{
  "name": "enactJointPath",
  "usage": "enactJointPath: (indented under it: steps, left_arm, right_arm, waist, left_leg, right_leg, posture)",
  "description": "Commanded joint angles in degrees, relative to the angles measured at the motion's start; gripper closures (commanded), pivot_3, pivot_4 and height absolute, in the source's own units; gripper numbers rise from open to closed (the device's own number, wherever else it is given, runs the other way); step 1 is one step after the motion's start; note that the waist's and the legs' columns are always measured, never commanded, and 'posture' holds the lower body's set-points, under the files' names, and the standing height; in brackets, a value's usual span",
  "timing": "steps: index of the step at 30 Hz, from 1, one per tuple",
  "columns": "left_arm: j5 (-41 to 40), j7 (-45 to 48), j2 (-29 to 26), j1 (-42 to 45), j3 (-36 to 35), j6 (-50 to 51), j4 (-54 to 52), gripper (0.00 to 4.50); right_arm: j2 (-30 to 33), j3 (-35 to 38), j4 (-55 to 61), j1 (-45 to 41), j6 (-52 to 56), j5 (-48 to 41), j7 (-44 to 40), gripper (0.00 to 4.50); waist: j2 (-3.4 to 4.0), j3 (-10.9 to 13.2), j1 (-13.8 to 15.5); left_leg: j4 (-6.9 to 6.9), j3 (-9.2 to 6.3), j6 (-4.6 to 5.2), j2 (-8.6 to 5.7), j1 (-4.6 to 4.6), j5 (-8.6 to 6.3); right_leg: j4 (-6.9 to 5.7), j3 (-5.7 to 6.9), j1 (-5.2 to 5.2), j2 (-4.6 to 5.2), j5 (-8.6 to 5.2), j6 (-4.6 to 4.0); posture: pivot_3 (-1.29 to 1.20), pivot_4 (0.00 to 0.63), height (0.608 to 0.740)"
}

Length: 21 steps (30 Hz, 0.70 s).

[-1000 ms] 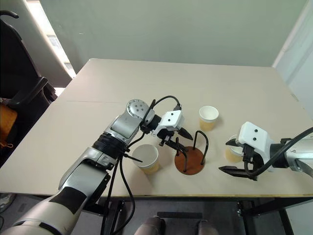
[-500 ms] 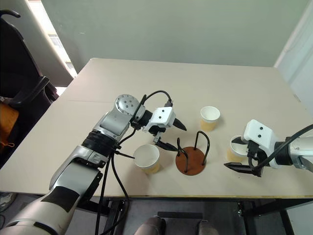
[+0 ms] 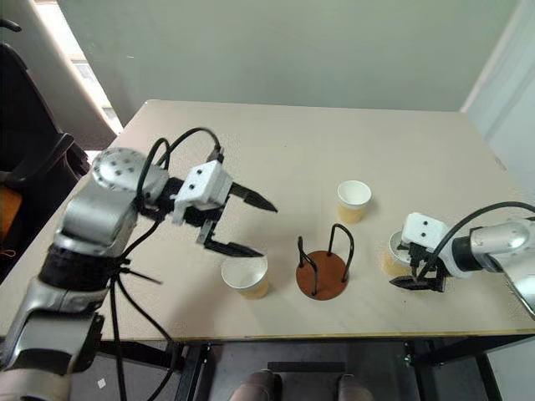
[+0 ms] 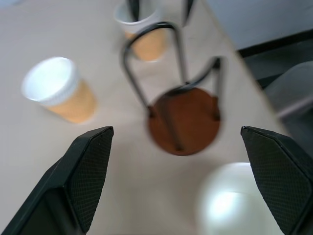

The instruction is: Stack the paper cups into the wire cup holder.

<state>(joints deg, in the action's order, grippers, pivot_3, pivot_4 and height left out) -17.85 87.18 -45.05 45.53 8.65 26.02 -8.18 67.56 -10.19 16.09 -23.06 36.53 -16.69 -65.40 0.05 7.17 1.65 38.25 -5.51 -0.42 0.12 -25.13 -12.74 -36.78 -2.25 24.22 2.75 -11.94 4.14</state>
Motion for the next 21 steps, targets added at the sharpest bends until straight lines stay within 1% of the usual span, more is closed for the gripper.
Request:
enactJointPath:
  steps: [1, 4, 5, 8, 9, 17, 21]
  left_arm:
    - [-3.9, -4.2, -2.0, -3.0, -3.7, 6.2, -7.8, 0.0]
    - [-5.3, -8.0, -3.7, -5.1, -6.3, 9.4, -10.2, 0.0]
    - [-5.8, -8.8, -4.1, -5.5, -6.8, 10.1, -10.7, 0.0]
    - [-7.4, -10.7, -5.7, -6.6, -8.6, 11.6, -11.9, 0.0]
    - [-7.8, -11.2, -6.1, -7.0, -9.0, 11.8, -12.1, 0.0]
    - [-7.8, -13.7, -7.9, -7.1, -9.5, 9.9, -9.9, 0.0]
    - [-8.9, -14.2, -7.6, -6.2, -9.8, 9.4, -9.8, 0.0]
  right_arm:
    - [0.5, -1.9, -0.7, -3.0, -2.9, 4.4, -1.7, 1.64]
    - [-0.5, -2.9, -0.5, -6.5, -3.2, 5.2, -3.6, 2.72]
    - [-0.6, -3.2, -0.6, -7.1, -3.5, 5.7, -4.0, 3.18]
    - [0.1, -4.2, -1.3, -9.2, -5.2, 8.0, -6.0, 4.24]
    - [0.1, -4.1, -1.3, -10.0, -5.5, 8.3, -6.7, 4.48]
    - [0.8, -4.3, -5.6, -15.9, -12.1, 12.5, -12.8, 4.48]
    - [-0.2, -2.5, -7.8, -23.8, -15.8, 10.7, -18.4, 4.48]
  waist:
    - [0.0, 0.0, 0.1]
    - [0.02, 0.0, -0.1]
    - [0.02, 0.0, -0.2]
    - [0.02, 0.0, -0.2]
    - [0.03, 0.0, -0.2]
    - [0.04, 0.0, -0.2]
    - [0.13, 0.1, -0.3]
  left_leg:
    - [0.0, -0.02, 0.01, -0.01, 0.0, 0.0]
    - [-0.02, -0.02, 0.1, -0.03, 0.14, -0.05]
    - [-0.04, -0.01, 0.11, -0.03, 0.17, -0.06]
    - [-0.1, -0.03, 0.03, -0.01, 0.22, -0.01]
    - [-0.1, -0.06, 0.02, -0.01, 0.23, 0.02]
    - [-0.14, -0.09, -0.03, -0.02, 0.24, 0.13]
    - [-0.23, -0.07, -0.04, -0.04, 0.2, 0.13]
  right_leg:
    - [-0.04, 0.04, -0.03, 0.04, -0.03, -0.04]
    - [-0.1, 0.27, -0.09, 0.29, 0.0, -0.24]
    - [-0.1, 0.34, -0.09, 0.33, 0.03, -0.36]
    - [-0.1, 0.41, -0.09, 0.33, -0.04, -0.87]
    - [-0.11, 0.41, -0.11, 0.33, -0.04, -0.93]
    - [-0.11, 0.42, -0.09, 0.34, 0.04, -1.1]
    - [-0.11, 0.41, 0.0, 0.35, 0.03, -1.13]
  posture:
    - [0.0, 0.15, 0.74]
    - [0.0, 0.15, 0.74]
    - [0.0, 0.15, 0.74]
    - [0.0, 0.15, 0.74]
    - [0.0, 0.15, 0.74]
    - [0.0, 0.15, 0.74]
    - [0.0, 0.15, 0.74]
